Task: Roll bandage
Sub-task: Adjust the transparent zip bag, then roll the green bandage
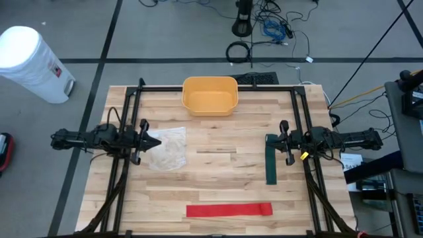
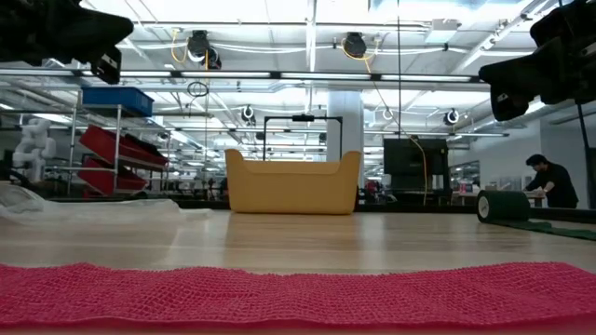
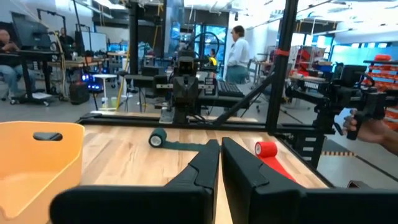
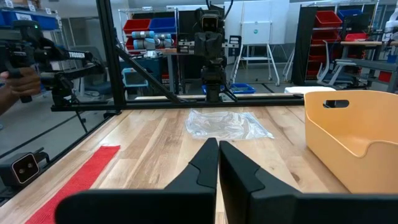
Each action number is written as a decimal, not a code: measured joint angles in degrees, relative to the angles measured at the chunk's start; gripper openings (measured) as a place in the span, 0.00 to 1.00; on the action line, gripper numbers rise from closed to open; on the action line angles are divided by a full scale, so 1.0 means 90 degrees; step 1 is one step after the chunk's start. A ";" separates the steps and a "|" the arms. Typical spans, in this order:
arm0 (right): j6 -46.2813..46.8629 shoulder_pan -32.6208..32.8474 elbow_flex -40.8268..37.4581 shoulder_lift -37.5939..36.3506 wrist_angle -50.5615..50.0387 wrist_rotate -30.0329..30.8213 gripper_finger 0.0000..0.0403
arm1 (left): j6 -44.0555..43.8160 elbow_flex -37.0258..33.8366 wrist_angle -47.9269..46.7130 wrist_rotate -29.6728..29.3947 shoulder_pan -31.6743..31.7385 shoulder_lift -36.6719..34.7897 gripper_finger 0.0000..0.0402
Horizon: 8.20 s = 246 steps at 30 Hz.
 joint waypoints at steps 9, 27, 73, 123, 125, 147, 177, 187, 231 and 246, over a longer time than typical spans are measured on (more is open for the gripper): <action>0.0002 -0.0001 0.0002 0.0000 0.0007 0.0002 0.00 | 0.0015 0.0769 -0.0520 -0.0075 0.0000 0.0395 0.06; 0.1068 -0.0002 0.0013 -0.0002 0.0443 0.0444 0.00 | 0.0627 0.2399 -0.0585 -0.0148 0.0000 0.2264 0.06; 0.1692 0.1103 0.3696 0.6394 0.0864 0.0524 0.00 | 0.0124 0.2404 -0.0144 -0.0301 0.0000 0.3524 0.06; 0.1921 0.1137 0.4697 0.6836 -0.1234 0.0857 0.00 | -0.1059 0.2408 -0.1923 -0.2058 0.0480 0.4529 0.06; 0.1811 0.1137 0.4697 0.6836 -0.1236 0.0857 0.00 | -0.1251 0.2408 -0.2092 -0.1700 0.0547 0.4531 0.06; 0.1732 0.1136 0.4699 0.6836 -0.0795 0.0543 0.00 | -0.1311 0.2656 -0.2949 -0.2012 0.1233 0.5054 0.26; 0.1660 0.1137 0.4699 0.6836 -0.0686 0.0497 0.00 | -0.0698 0.2656 -0.1976 -0.1737 0.2317 0.8781 0.43; 0.1658 0.1137 0.4699 0.6836 -0.0719 0.0497 0.00 | -0.0463 0.2675 -0.1661 -0.1295 0.2603 0.9056 0.43; 0.2540 0.1287 0.4703 0.6839 -0.1230 -0.0197 0.00 | -0.0541 0.4513 -0.1224 0.0059 0.0392 0.8641 0.43; 0.3569 0.1416 0.4952 0.6839 -0.3194 0.0846 0.00 | -0.0078 0.4518 -0.0019 0.0027 0.0299 0.9305 0.43</action>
